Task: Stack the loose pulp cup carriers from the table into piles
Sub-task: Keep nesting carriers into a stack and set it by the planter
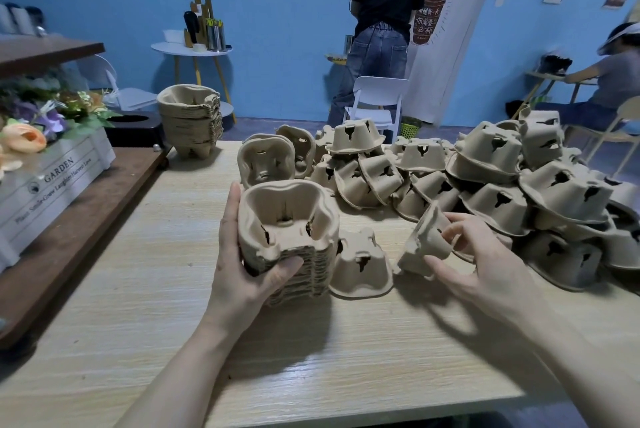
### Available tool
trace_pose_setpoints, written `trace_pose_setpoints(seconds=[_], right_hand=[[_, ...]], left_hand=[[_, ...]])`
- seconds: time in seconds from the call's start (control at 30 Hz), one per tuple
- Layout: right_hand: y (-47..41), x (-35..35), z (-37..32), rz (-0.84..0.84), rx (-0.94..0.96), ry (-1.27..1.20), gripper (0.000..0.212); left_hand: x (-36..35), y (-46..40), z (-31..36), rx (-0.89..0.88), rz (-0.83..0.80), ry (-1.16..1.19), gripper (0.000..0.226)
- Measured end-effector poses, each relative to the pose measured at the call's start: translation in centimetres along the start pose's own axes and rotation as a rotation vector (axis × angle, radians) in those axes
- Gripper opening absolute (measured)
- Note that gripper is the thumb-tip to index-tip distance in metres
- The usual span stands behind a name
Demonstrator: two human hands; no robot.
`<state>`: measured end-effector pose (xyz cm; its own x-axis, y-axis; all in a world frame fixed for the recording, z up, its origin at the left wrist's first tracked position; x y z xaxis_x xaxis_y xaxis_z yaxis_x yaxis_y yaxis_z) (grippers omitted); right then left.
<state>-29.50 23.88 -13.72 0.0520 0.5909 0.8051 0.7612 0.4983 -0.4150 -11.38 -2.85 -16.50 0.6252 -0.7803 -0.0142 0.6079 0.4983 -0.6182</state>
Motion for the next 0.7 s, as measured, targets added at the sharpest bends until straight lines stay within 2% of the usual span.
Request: trace_pose_setpoints(seconds=[0.17,0.27,0.37,0.5,0.57,0.7], right_hand=[[0.2,0.9,-0.5,0.049,0.080,0.113,0.058],[0.4,1.1,-1.3,0.070,0.191,0.191,0.059],[0.8,1.6,-1.7,0.127,0.214,0.171,0.060],[1.1,2.0,-1.7,0.141,0.221,0.160,0.079],[1.2,1.8,-1.8,0.134,0.259,0.206,0.072],[1.1,2.0,-1.5,0.158,0.236,0.200,0.042]], left_hand=[[0.0,0.0,-0.2,-0.003,-0.002,0.008,0.107],[0.0,0.0,-0.3,0.004,-0.006,0.018,0.108],[-0.1,0.0,-0.3,0.006,-0.006,0.019,0.112],[-0.1,0.0,-0.3,0.007,-0.012,0.025,0.112],[-0.2,0.0,-0.1,0.012,-0.006,0.029,0.113],[-0.3,0.0,0.0,0.019,-0.001,0.044,0.116]])
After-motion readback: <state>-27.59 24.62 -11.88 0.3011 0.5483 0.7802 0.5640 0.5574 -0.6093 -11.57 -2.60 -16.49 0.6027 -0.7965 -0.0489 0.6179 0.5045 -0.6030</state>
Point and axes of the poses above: each hand's wrist, its own y-axis away from the middle knuckle, its own x-axis out of the back of the hand, z = x × y, the point moved 8 cm from there along -y, towards the middle knuckle, and after that the axes turned 7 degrees about -x, right-handed, at the moved point
